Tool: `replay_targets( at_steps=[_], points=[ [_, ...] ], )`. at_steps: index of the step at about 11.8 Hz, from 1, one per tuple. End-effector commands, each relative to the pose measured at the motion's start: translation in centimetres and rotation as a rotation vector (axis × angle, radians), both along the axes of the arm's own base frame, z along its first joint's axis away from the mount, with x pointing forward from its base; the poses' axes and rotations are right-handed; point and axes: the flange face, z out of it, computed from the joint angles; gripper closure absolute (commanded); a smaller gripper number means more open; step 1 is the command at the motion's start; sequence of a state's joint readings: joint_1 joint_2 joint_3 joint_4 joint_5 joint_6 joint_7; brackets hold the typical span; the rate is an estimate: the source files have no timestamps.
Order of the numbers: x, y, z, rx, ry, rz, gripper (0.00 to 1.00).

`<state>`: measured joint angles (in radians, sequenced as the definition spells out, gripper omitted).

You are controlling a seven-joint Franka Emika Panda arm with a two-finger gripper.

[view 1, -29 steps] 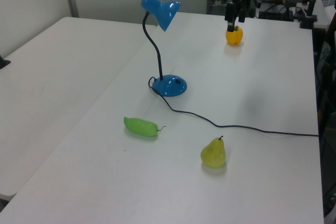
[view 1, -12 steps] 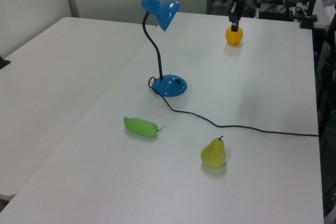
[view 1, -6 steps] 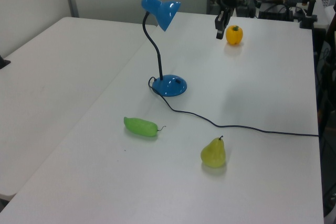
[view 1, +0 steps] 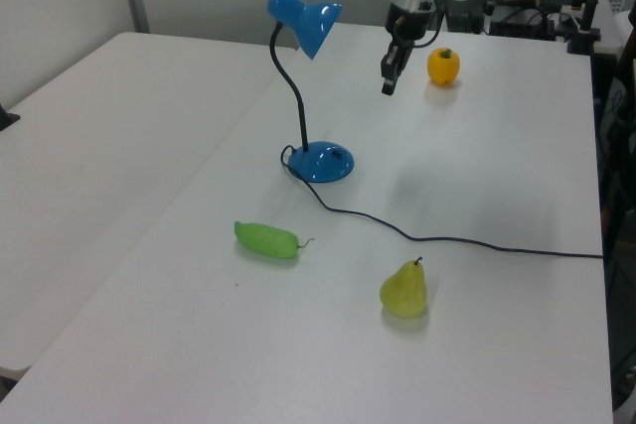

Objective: Turn on desk lamp
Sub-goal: 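Lower the gripper onto the switch on the lamp base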

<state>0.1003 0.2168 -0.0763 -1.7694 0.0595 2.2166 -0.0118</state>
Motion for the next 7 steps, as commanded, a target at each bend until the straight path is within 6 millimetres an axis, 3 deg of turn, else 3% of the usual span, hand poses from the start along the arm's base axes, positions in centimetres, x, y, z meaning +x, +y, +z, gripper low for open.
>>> replay_targets(
  at_steps=[1,7],
  points=[
    [2.1,2.0,-3.0,0.017,-0.052,-0.005,1.0],
    [5.2,4.6,-7.9,0.004,-0.082,-0.01,1.0]
  ],
)
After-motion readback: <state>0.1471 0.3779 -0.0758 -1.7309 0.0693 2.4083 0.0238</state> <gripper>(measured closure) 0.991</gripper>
